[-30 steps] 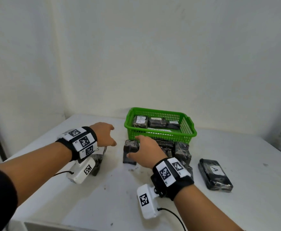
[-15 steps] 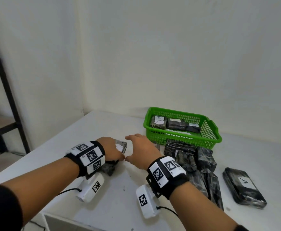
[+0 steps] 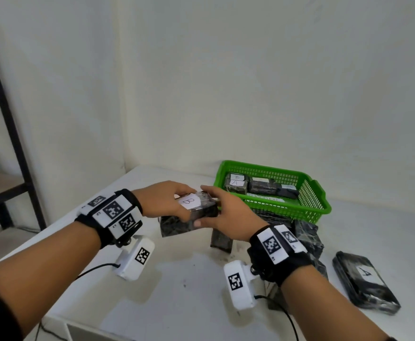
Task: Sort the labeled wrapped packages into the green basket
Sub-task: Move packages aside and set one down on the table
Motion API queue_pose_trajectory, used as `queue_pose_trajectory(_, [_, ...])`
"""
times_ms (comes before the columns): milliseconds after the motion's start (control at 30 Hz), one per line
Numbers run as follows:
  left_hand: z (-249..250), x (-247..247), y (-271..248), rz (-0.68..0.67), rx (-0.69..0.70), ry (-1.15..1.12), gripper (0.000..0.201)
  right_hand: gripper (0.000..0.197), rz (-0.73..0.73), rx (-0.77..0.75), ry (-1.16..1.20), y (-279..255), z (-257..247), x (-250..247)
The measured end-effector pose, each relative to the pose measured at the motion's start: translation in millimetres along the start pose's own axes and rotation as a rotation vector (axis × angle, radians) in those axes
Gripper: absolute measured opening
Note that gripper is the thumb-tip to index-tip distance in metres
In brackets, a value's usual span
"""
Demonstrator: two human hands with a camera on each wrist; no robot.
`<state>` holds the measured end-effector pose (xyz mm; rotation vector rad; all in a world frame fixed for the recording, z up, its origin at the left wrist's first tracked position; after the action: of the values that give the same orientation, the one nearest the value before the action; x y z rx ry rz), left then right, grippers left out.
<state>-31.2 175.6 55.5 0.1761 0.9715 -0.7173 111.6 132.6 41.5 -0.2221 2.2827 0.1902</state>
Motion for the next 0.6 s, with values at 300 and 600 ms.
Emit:
queue_pose_trajectory(300, [49.7,21.2,21.7,0.192,0.284,-0.454,0.078,0.075,0.291,0.039,0.239,-66.2,48.4,-86.6])
queue_pose_trajectory(600, [116.7,59.9,45.2,0.139,0.385,-0.529,0.055,0.064,0.426,0.057,0.457,-128.9,88.1,-112.6])
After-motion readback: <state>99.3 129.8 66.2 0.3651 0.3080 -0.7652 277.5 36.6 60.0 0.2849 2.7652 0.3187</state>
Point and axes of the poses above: each hand's wrist, its own y-axis towards the middle knuckle, its own x-axis out of the palm, z = x × y, the point moved 8 cm from there along y, towards the middle knuckle, and after that the axes turned 7 degrees about -z, right-handed, at the moved point
